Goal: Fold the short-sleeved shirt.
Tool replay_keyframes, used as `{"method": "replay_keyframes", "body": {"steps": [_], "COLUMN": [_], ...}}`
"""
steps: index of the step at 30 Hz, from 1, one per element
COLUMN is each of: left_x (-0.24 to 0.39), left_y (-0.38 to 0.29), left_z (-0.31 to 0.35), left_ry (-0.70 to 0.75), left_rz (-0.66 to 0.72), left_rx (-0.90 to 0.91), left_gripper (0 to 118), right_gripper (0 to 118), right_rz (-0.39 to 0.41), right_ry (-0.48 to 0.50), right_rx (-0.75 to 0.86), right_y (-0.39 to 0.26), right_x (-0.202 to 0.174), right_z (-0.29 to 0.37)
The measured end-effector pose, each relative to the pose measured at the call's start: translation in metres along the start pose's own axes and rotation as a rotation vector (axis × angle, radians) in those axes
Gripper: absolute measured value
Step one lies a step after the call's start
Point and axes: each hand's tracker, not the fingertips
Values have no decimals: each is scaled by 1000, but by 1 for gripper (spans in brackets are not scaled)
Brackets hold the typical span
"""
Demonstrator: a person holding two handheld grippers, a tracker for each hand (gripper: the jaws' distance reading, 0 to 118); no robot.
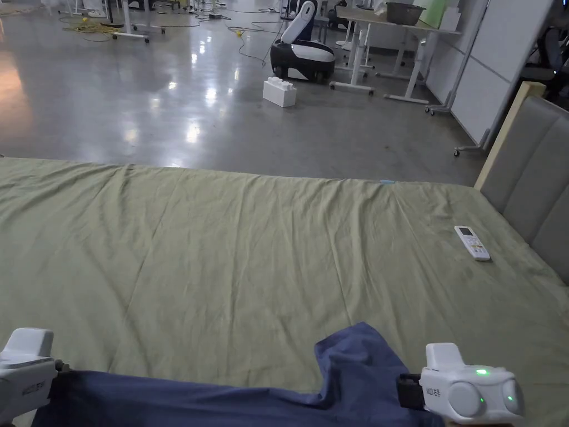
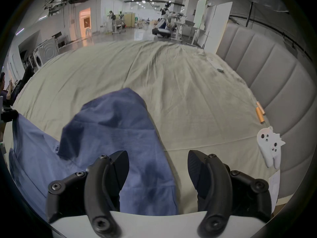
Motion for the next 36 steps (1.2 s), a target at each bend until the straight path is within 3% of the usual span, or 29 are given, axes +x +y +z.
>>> {"method": "replay_keyframes", "body": {"steps": [2, 5, 8, 9, 13, 14, 19, 36], "left_x": [2, 5, 5, 4, 3, 4, 3, -20], "left_y": [0, -2, -4, -5, -8, -9, -11, -53], "left_z": [1, 4, 6, 7, 10, 12, 18, 120], "left_ry": [2, 8, 5, 5, 3, 2, -2, -54], "left_rz": [-4, -14, -8, -6, -2, 0, 6, 55], "left_rx": [1, 0, -4, -5, 0, 1, 13, 154], "left_gripper": [5, 5, 5, 5, 5, 5, 5, 5], "right_gripper": [75, 74, 65, 58, 3, 3, 1, 1], "right_rz": [-35, -20, -34, -41, -66, -82, -60, -61], "right_ry": [22, -5, 2, 1, 4, 47, 33, 65], "right_rx": [-61, -110, -98, -93, -70, -69, -24, 198], "right_y": [1, -1, -1, -1, 2, 1, 0, -58], "right_x": [1, -4, -5, -5, -2, -2, -4, 12], "right_z": [-16, -33, -31, -30, -28, -28, -7, 173]}}
